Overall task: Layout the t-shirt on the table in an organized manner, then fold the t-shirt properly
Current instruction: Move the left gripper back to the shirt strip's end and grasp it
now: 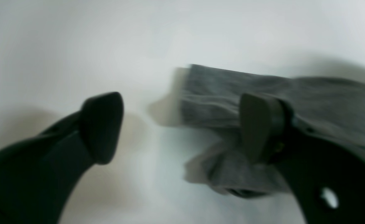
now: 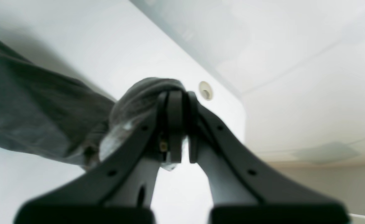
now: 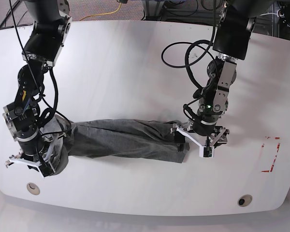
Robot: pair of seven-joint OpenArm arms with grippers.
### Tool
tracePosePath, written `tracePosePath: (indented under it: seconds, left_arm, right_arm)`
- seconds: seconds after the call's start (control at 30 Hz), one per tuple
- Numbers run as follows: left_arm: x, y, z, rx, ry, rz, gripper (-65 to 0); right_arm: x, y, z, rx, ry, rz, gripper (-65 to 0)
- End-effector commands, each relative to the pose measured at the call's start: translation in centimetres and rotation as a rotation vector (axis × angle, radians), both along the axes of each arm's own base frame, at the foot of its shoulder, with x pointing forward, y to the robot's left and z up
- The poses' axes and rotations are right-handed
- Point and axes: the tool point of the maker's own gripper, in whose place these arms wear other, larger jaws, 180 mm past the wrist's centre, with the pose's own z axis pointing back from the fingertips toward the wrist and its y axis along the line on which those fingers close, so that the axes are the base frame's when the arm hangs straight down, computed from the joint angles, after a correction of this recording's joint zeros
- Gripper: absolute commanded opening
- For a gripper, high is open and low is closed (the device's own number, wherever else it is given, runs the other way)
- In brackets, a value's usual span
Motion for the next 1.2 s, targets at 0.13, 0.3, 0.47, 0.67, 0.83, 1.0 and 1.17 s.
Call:
tracePosePath:
  seconds: [0.13, 0.3, 0.47, 0.67, 0.83, 1.0, 1.17]
  left_arm:
    - [1.2, 0.8, 2.4, 0.013, -0.076, 0.047, 0.0]
    - [1.2, 0.9, 2.3, 0.015, -0.075, 0.046, 0.0]
    - [1.1, 0.9, 2.3, 0.015, -0.074, 0.044, 0.0]
    - [0.7, 2.0, 2.8, 0.059, -0.091, 0.032, 0.0]
    - [0.7, 1.9, 3.8, 0.086, -0.117, 0.005, 0.0]
    - [0.7, 1.2, 3.3, 0.113, -0.09, -0.033, 0.0]
    - [0.5, -0.3, 3.0, 0.171, -0.07, -0.109, 0.0]
  right_arm:
    - [0.1, -0.2, 1.7, 0.011, -0.062, -0.002, -65.0]
    - [0.1, 0.4, 1.4, 0.027, -0.07, 0.015, -65.0]
    - [0.1, 0.5, 1.3, 0.03, -0.069, 0.017, -65.0]
    - [0.1, 0.5, 1.4, 0.03, -0.071, 0.017, -65.0]
    - [0.1, 0.5, 1.6, 0.027, -0.075, 0.017, -65.0]
    - [0.1, 0.6, 1.5, 0.028, -0.073, 0.018, -65.0]
    - [0.1, 0.6, 1.5, 0.028, -0.073, 0.019, -65.0]
